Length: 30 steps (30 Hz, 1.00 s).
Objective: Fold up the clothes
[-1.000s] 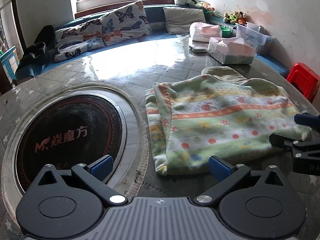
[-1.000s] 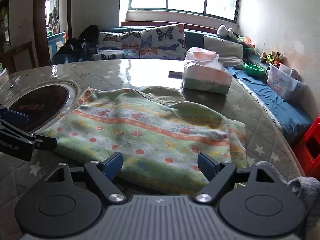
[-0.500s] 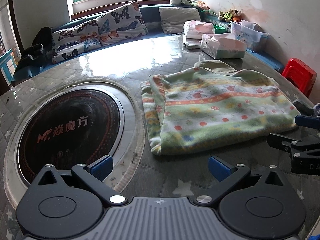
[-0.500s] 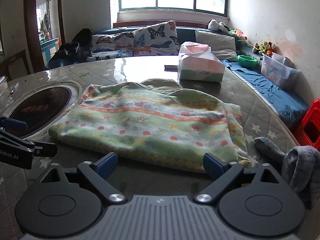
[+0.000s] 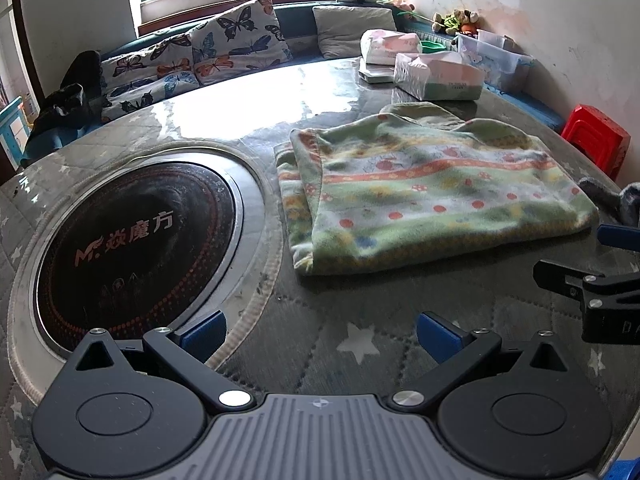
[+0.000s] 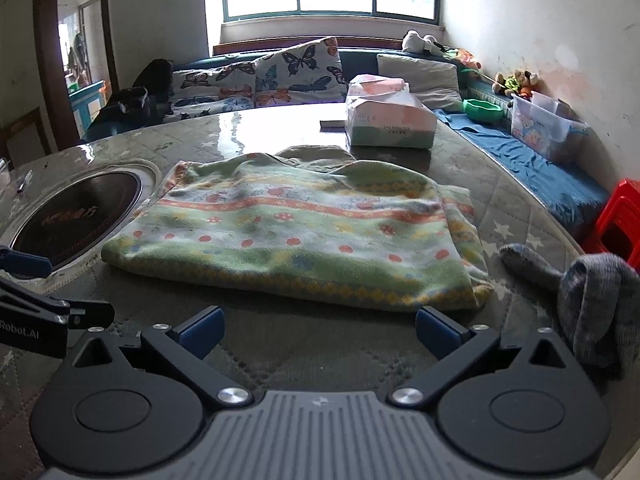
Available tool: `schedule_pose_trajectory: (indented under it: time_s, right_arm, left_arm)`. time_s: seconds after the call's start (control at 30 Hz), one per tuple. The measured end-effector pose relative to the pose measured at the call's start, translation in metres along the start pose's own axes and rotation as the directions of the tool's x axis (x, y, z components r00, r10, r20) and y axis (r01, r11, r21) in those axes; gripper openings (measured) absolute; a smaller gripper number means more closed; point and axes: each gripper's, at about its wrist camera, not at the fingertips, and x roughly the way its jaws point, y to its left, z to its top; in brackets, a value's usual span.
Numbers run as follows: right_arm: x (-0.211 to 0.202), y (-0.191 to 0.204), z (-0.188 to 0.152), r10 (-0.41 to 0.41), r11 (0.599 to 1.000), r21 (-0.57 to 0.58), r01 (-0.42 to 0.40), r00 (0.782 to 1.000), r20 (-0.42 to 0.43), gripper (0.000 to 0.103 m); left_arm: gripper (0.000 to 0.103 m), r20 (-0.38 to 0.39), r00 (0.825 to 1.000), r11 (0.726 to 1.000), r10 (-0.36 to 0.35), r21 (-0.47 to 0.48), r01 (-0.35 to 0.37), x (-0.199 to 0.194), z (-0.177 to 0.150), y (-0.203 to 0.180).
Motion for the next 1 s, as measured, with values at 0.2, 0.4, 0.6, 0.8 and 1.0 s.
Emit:
schedule_pose_trajectory:
  time_s: [0.2,0.4,0.6,0.8,1.0]
  right_arm:
    - [-0.002,0.001,-0.004,-0.005,1.0,0.016,0.005,1.0,-0.001,0.103]
    - [-0.003,0.001,-0.007,-0.009,1.0,0.027,0.009,1.0,-0.002,0.103]
    - [-0.004,0.002,-0.008,-0.014,0.999,0.03,0.014,1.0,-0.003,0.103]
    - [-0.006,0.005,-0.009,-0.014,0.999,0.031,0.014,1.0,-0.001,0.103]
    - [-0.01,0.009,-0.01,-0.012,1.0,0.028,0.012,1.0,0.004,0.103]
  left_arm:
    - [0.103,0.0,1.0,1.0,0.008,0.006,-0.008,-0.003,-0.004,-0.002]
    - [0.103,-0.001,1.0,1.0,0.011,0.006,-0.011,-0.005,-0.009,-0.003]
    - [0.103,0.003,1.0,1.0,0.009,0.004,-0.009,-0.007,-0.01,-0.003]
    - [0.103,0.009,1.0,1.0,0.005,0.01,-0.005,-0.01,-0.014,-0.004]
    - [0.103,0.014,1.0,1.0,0.006,0.009,-0.006,-0.013,-0.017,-0.004]
